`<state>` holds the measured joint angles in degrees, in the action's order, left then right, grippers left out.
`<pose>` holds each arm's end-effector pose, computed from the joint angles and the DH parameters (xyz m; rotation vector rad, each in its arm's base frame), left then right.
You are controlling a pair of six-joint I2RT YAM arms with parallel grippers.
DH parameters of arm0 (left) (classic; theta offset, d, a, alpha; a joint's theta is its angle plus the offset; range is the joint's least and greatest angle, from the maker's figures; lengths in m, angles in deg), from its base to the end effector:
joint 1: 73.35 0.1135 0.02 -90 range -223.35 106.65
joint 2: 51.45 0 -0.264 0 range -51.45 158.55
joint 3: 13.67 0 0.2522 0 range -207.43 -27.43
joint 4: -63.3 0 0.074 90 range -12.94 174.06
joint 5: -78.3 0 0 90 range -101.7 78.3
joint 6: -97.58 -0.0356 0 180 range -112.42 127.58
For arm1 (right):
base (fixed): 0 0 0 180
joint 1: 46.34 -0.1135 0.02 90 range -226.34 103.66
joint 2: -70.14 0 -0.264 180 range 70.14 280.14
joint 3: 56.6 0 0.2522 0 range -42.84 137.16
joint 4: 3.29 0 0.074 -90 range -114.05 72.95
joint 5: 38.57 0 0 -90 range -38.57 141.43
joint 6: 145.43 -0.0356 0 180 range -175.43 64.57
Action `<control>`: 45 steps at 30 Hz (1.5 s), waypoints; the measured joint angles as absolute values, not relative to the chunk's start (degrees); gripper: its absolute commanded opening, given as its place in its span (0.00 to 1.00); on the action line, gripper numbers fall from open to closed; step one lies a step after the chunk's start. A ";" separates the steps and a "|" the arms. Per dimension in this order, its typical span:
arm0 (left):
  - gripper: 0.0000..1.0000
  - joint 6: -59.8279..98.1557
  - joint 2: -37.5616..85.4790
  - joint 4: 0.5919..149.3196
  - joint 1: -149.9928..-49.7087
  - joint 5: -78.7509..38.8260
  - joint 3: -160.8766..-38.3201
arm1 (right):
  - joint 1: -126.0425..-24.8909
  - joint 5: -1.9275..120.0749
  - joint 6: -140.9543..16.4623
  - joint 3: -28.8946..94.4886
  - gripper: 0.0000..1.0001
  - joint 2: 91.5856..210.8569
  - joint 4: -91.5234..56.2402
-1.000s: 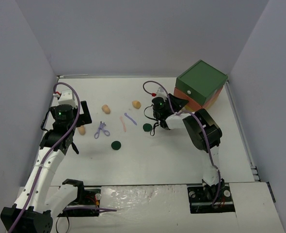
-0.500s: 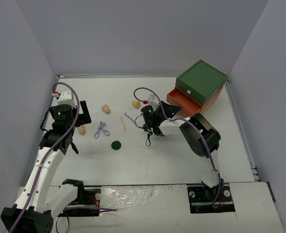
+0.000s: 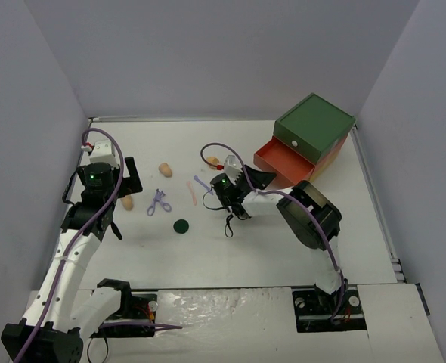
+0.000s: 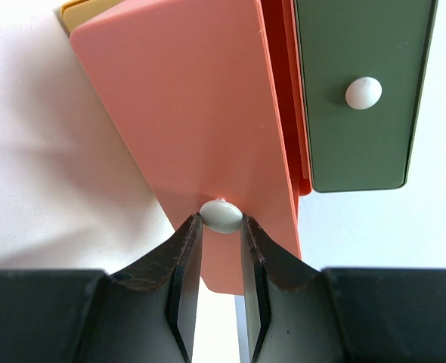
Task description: Organize the makeup
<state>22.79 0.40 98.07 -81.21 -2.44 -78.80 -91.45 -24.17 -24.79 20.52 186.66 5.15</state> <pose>0.2028 -0.0222 0.3391 -0.2310 1.9285 -0.1102 0.3094 0.2617 0.1470 -0.4536 1.7976 -1.1852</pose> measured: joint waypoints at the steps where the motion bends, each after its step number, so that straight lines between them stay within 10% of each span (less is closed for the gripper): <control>1: 0.97 22.79 0.39 98.07 -81.21 -2.44 -78.80 | -91.56 -24.25 -25.23 20.53 0.06 186.62 4.76; 12: 0.97 22.79 0.40 98.07 -81.21 -2.44 -78.80 | -93.84 -23.84 -28.73 20.64 0.08 185.76 0.81; 31: 0.97 22.81 0.41 98.19 -81.21 -2.44 -78.80 | -98.01 -20.60 -32.95 21.52 0.74 181.78 -5.84; 45: 0.97 22.79 0.15 98.34 -81.21 -2.42 -78.80 | -100.02 13.65 -48.93 29.72 0.83 160.25 -17.80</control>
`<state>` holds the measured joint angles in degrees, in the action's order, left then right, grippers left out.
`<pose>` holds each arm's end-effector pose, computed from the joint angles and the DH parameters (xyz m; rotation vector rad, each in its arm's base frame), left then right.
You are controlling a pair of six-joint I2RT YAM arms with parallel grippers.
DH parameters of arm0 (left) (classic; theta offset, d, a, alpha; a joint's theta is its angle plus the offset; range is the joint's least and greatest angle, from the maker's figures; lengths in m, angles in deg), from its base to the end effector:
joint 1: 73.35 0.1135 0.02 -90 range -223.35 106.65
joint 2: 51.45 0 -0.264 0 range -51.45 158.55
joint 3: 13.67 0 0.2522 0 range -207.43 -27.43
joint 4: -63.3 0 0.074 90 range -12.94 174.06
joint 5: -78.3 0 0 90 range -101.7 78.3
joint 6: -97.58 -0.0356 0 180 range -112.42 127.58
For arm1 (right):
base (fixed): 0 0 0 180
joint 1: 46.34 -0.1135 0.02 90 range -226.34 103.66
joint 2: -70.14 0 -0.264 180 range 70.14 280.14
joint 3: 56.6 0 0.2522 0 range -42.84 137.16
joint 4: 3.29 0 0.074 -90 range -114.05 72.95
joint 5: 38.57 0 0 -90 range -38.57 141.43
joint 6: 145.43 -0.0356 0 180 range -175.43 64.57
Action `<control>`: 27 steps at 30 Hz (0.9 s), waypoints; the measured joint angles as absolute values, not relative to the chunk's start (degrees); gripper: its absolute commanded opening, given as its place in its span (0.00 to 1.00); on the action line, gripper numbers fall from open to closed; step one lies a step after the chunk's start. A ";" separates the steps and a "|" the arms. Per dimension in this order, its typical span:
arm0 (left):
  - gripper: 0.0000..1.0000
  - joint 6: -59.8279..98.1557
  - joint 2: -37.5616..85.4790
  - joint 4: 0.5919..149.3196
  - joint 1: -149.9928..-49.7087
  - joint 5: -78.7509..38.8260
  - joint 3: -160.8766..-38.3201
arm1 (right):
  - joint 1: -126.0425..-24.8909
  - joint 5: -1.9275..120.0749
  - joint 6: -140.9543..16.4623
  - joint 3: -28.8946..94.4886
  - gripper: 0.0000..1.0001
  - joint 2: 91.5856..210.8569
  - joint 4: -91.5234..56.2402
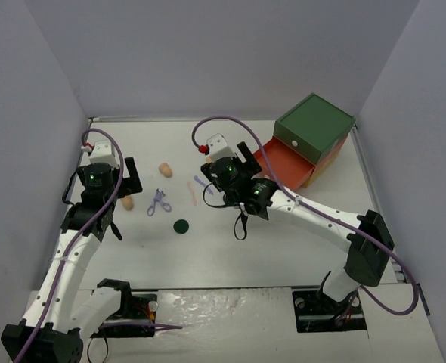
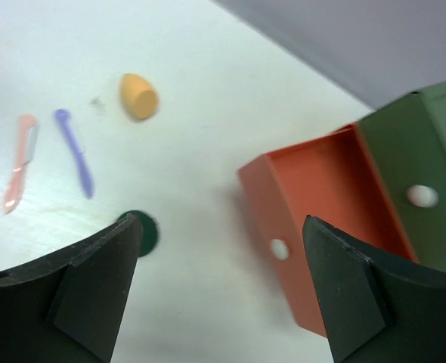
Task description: Organize the makeup
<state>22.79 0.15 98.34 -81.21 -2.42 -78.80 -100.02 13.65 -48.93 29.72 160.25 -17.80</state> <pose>0.2016 -0.0220 0.3394 -0.2313 1.9288 -0.1098 0.2362 0.2845 0.3288 -0.5083 1.7494 -0.0432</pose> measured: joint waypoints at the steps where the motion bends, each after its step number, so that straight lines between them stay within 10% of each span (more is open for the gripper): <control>1: 0.97 22.79 0.06 98.34 -81.21 -2.40 -78.80 | -99.22 16.68 -50.28 29.72 0.81 160.29 -18.27; 27: 0.97 22.76 1.29 99.63 -81.14 -2.42 -78.80 | -90.58 39.09 -71.88 26.07 0.39 181.17 -12.85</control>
